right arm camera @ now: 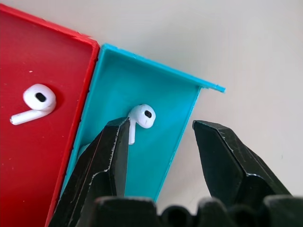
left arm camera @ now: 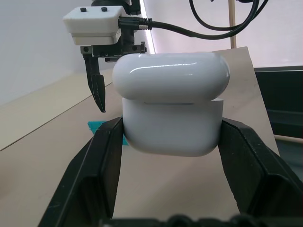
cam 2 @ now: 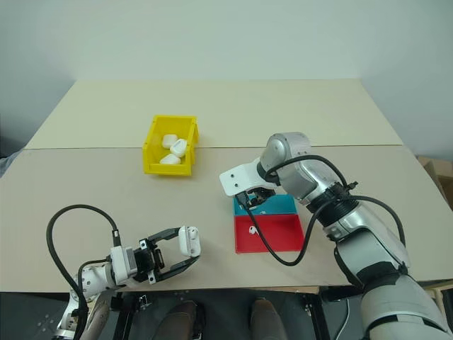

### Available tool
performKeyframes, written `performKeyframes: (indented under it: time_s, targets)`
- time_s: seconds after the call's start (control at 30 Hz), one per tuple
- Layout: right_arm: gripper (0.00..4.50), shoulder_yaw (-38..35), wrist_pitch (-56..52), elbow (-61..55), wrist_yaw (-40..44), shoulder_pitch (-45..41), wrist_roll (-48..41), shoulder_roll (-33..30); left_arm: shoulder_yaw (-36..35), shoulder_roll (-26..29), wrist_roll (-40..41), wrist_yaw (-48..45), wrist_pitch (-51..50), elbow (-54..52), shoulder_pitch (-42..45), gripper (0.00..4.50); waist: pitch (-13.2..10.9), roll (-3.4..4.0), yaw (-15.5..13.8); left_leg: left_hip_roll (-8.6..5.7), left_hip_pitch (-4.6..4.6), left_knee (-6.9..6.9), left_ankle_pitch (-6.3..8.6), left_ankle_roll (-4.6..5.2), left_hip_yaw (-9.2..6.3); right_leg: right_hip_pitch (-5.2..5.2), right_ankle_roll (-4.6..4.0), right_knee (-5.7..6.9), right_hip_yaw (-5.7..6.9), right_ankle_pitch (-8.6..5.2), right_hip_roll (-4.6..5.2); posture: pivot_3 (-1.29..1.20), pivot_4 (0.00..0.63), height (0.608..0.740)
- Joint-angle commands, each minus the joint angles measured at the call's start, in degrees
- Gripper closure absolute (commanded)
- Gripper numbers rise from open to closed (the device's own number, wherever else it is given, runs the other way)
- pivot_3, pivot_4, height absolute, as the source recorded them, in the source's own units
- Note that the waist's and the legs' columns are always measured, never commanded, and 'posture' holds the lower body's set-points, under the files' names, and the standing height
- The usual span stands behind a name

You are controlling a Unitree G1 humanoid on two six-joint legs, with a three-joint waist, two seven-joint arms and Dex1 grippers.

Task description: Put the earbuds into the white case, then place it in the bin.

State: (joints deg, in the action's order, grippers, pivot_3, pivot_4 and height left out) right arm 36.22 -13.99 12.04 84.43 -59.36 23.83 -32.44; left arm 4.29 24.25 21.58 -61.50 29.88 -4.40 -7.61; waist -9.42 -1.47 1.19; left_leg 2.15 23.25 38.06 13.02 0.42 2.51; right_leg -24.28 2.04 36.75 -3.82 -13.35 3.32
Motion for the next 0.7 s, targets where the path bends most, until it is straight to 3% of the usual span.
performKeyframes:
  time_s: [0.03, 0.67, 0.7]
  targets:
    - [1.91, 1.08, 0.91, 0.37, -1.01, 0.34, 1.91, 0.49, 0.29, 0.01, 0.11, 0.47, 1.46, -1.13, -0.2, 1.76, 0.0, 0.0, 0.03, 0.0, 0.0, 0.0, 0.0, 0.0, 0.0, 0.0, 0.0, 0.0, 0.0, 0.0, -0.01, 0.0, 0.15, 0.74]
    - [1.91, 2.31, 2.35, 2.5, -1.88, 1.21, 3.49, 2.12, 0.25, 0.51, -0.37, 1.21, 1.83, -1.66, -1.08, 1.76, 0.0, 0.0, 0.01, 0.0, -0.03, 0.0, 0.0, 0.0, 0.0, 0.02, 0.0, 0.01, 0.0, 0.0, -0.01, 0.0, 0.15, 0.74]
    - [2.08, 2.32, 2.65, 2.38, -1.71, 1.34, 3.36, 1.99, 0.26, 0.51, -0.35, 1.19, 1.84, -1.64, -1.07, 1.76, 0.0, 0.0, 0.01, 0.0, -0.02, 0.0, 0.0, 0.0, 0.0, 0.02, 0.0, 0.01, 0.0, 0.0, -0.01, 0.0, 0.15, 0.74]
